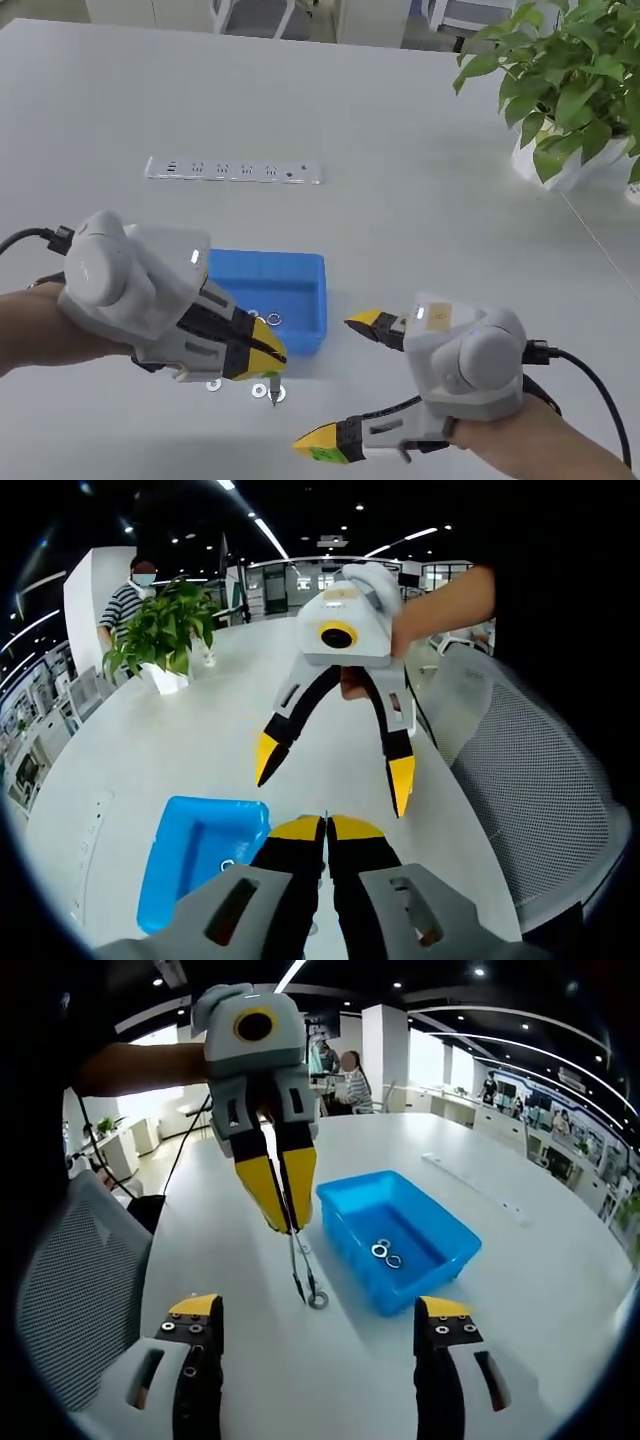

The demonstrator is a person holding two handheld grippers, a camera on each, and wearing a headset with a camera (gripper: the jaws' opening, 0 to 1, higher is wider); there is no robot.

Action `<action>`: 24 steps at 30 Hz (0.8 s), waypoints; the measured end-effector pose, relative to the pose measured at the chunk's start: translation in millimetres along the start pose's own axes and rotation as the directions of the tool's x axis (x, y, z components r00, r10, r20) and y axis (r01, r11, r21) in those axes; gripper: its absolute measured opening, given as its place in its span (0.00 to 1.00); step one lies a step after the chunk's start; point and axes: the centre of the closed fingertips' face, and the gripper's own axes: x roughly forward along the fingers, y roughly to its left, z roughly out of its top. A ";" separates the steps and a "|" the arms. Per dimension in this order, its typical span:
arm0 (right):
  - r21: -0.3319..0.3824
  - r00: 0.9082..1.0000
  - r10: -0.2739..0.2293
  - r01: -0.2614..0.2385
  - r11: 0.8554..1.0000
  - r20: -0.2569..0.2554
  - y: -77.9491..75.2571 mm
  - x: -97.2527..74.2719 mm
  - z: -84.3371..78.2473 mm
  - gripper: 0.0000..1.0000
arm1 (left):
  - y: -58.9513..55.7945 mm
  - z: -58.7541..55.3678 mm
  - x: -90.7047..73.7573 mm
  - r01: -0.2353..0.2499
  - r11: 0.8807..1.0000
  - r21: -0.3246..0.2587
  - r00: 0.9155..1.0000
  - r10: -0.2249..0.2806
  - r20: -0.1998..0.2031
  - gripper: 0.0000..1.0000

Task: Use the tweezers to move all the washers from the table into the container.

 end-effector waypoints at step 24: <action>-0.166 0.993 0.111 -0.118 0.979 -0.051 15.1 41.3 -1.2 0.26 | -5.4 1.2 0.0 0.024 1.000 -0.015 1.000 -0.024 0.000 0.05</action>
